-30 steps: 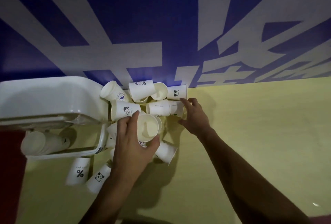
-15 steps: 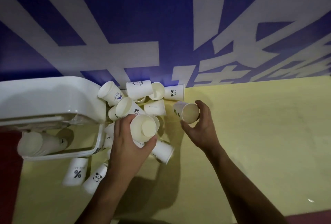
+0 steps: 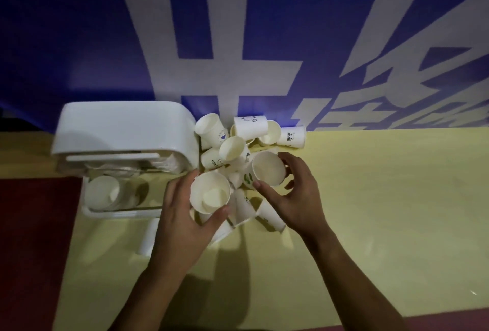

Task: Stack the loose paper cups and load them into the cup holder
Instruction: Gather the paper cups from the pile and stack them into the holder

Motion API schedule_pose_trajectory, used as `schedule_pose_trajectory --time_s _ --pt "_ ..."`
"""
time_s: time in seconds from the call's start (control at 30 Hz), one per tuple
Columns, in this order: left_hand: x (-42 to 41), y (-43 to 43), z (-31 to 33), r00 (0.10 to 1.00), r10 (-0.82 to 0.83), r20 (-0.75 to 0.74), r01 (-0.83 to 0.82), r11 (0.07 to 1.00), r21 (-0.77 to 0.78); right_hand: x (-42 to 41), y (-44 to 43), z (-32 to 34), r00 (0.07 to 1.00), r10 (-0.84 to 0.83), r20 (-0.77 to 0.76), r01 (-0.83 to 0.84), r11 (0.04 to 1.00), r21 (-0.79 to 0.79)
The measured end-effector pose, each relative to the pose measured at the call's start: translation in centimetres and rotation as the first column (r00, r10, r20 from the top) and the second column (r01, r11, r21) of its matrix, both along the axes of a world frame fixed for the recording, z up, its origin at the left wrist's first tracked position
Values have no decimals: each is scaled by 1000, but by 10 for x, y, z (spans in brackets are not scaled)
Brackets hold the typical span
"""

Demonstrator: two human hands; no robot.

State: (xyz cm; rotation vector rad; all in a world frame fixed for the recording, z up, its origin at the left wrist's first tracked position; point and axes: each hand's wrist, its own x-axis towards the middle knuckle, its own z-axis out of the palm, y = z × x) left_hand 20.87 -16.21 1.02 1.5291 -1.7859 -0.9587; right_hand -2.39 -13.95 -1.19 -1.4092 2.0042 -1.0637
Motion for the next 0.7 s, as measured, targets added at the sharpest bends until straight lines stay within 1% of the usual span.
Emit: schedule_pose_trajectory --time_s 0.23,0.43,0.57,0.7 --pt "105 -8 1 998 53 27 -51 997 -51 106 -19 9 995 87 46 -85 996 -30" --pt "187 -14 -4 987 158 7 -157 986 -60 203 -42 14 981 168 94 -163 985 -57" --pt "229 -16 -4 977 213 -1 -212 975 -66 250 -56 14 971 217 99 -207 973 -106" --pt "263 -14 -6 964 267 12 -267 963 -33 284 -67 10 964 260 50 -254 963 -93"
